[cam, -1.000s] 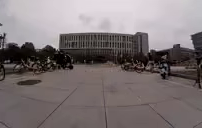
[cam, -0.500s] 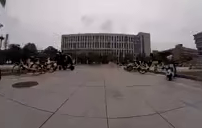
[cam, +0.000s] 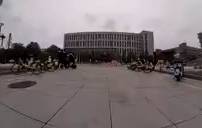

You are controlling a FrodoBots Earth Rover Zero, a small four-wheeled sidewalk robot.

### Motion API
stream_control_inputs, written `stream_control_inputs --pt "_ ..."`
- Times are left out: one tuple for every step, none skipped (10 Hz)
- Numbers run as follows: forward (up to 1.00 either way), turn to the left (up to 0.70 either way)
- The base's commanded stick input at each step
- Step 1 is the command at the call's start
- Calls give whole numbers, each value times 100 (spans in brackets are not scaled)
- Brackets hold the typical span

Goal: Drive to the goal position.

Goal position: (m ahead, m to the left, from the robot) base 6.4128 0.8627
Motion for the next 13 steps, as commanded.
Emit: stream_control_inputs --pt "60 1" --pt "60 4" --pt "60 13" --pt "60 14" --pt "60 14" --pt "60 14" --pt "60 14" --pt "60 14" --pt "60 14" --pt "60 14" --pt "60 14" --pt "60 14" --pt "60 14"
